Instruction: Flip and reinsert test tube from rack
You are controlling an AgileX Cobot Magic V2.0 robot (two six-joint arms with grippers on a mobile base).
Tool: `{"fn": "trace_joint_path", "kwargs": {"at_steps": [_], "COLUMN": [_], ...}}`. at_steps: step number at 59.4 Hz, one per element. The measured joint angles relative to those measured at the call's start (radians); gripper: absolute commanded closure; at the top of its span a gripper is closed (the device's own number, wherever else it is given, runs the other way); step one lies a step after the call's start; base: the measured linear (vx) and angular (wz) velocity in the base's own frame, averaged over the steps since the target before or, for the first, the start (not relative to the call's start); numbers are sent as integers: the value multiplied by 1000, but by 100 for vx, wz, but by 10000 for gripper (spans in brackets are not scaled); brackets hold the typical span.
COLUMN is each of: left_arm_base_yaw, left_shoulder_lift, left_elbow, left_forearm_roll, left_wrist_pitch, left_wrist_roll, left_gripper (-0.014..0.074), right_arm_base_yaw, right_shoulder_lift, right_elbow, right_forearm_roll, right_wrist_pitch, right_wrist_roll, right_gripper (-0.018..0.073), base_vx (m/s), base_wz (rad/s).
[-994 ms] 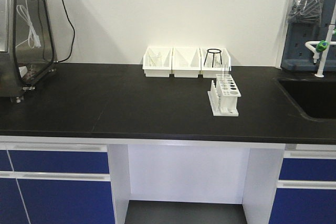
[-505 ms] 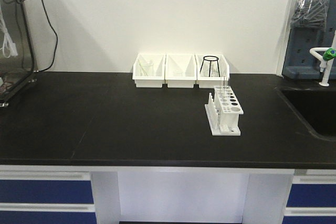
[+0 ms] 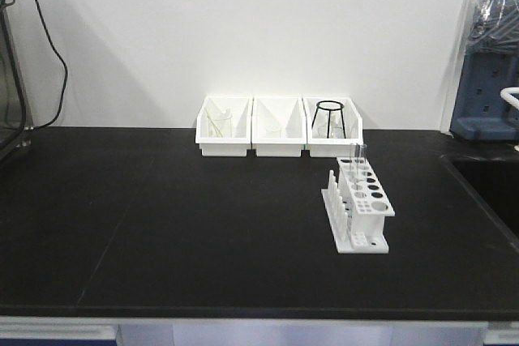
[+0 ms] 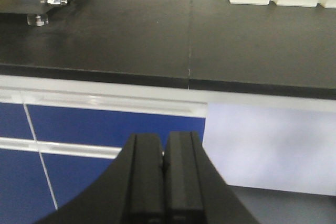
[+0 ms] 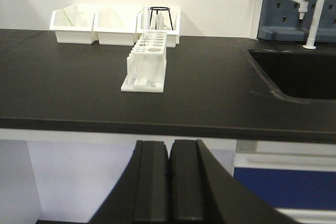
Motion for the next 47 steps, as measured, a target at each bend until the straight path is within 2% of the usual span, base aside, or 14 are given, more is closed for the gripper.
{"fn": "trace_joint_path", "kwargs": {"at_steps": [47], "left_arm_base_yaw": [0], "left_shoulder_lift": [0], "left_elbow": [0], "left_forearm_roll": [0], "left_wrist_pitch": [0], "left_wrist_roll": [0], "left_gripper": [603], "right_arm_base_yaw": [0], "right_shoulder_lift": [0], "right_elbow": [0], "right_forearm_roll": [0], "right_wrist_pitch": [0], "right_wrist_roll": [0], "right_gripper": [571], "base_vx": [31], "base_wz": [4]}}
